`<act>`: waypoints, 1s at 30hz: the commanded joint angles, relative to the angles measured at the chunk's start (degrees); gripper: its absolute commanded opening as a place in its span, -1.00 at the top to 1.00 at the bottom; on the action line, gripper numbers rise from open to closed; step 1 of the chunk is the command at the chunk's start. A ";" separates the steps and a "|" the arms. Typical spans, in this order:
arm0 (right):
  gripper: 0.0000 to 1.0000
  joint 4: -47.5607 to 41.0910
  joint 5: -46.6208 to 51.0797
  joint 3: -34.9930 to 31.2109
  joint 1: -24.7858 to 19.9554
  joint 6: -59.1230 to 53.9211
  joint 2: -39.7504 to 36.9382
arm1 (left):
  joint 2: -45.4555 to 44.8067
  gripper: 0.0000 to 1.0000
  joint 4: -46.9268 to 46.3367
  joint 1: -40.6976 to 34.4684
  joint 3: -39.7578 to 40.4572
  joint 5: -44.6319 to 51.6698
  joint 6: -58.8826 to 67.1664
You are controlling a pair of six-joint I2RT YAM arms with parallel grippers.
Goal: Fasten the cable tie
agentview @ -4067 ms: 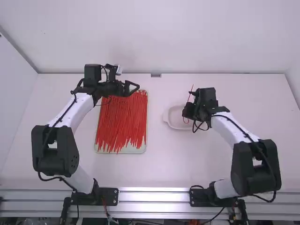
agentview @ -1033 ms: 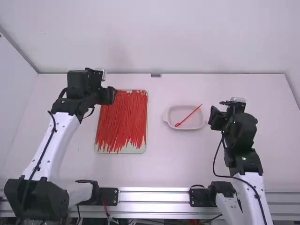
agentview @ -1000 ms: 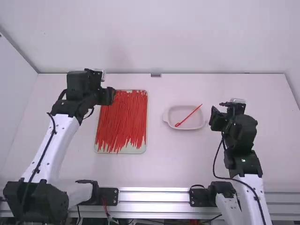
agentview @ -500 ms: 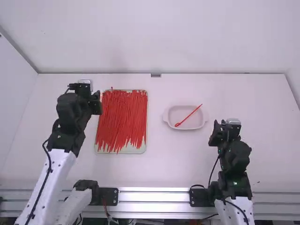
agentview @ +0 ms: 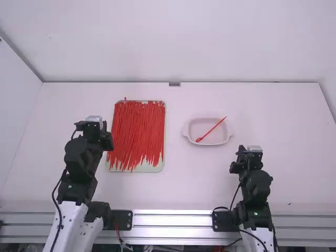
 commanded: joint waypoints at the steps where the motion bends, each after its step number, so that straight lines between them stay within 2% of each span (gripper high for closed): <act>1: 0.99 0.12 0.08 -0.78 0.12 0.12 -2.10 | -3.44 1.00 0.21 0.21 -2.89 -0.30 0.36; 9: 1.00 0.12 0.08 -0.78 0.12 0.12 -6.70 | -11.80 1.00 0.21 0.21 -11.25 -0.30 0.36; 30: 1.00 0.12 0.08 -0.78 0.12 0.12 -6.74 | -28.16 1.00 0.21 0.21 -26.83 -0.30 0.36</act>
